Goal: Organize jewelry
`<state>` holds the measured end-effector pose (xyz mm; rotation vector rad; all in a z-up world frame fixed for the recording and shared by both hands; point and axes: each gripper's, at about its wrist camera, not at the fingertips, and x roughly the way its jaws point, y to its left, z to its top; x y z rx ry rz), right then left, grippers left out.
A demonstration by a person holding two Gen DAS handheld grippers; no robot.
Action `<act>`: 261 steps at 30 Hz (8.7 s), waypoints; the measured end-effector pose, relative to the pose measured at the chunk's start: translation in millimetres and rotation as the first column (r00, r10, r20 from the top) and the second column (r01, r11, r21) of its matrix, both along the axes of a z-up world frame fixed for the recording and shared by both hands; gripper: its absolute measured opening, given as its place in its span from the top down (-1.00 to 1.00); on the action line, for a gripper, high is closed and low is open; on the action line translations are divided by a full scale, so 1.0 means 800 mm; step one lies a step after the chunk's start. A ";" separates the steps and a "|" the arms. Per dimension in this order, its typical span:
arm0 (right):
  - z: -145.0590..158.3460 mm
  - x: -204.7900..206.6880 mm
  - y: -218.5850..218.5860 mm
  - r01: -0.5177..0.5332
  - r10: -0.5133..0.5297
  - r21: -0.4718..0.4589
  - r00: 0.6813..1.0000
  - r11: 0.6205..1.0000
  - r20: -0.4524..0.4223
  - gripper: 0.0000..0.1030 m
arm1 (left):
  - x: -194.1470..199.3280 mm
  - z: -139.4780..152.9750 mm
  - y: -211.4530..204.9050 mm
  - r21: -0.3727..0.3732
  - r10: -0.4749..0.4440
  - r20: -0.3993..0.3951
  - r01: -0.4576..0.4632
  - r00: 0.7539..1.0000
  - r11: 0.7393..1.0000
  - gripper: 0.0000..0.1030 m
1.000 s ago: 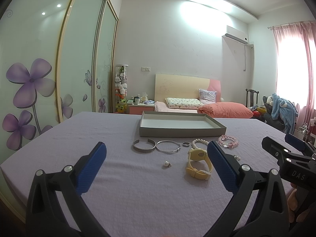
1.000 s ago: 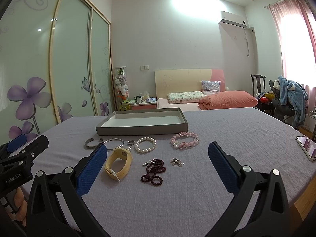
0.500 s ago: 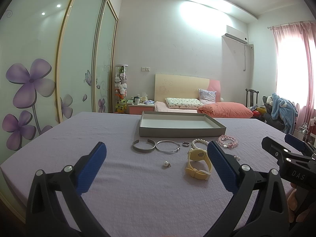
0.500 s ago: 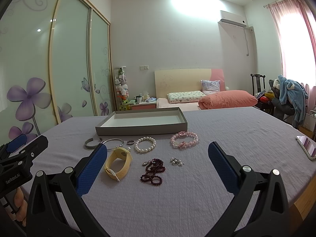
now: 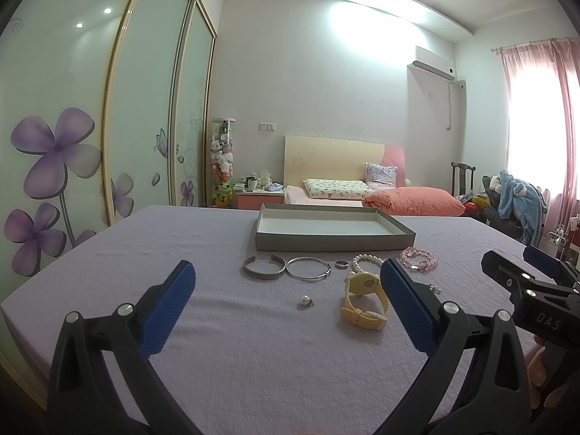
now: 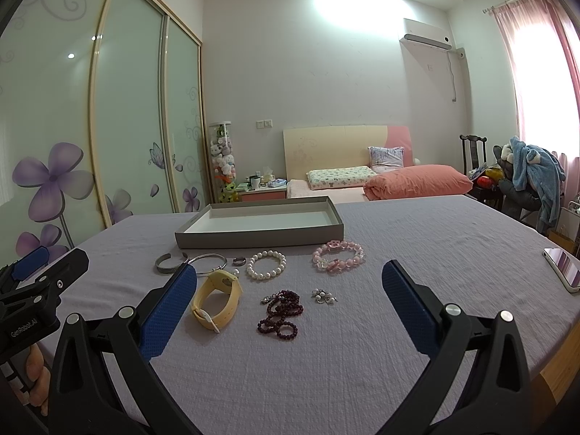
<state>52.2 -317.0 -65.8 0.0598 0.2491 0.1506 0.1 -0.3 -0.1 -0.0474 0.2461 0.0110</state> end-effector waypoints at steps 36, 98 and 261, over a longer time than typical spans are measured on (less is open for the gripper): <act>-0.022 0.028 0.007 -0.038 0.036 -0.011 0.993 0.999 -0.109 -0.97 | 0.028 -0.002 0.018 -0.019 0.035 -0.040 -0.036 0.999 0.999 -0.93; -0.045 0.132 -0.025 -0.127 0.150 0.082 0.889 0.989 -0.434 0.90 | 0.214 -0.081 -0.019 -0.032 -0.140 -0.583 0.150 0.800 0.988 0.41; -0.065 0.146 -0.059 -0.080 0.034 -0.065 0.847 0.995 -0.531 0.87 | 0.193 -0.029 -0.068 -0.046 -0.271 -0.373 0.274 0.887 0.961 -0.53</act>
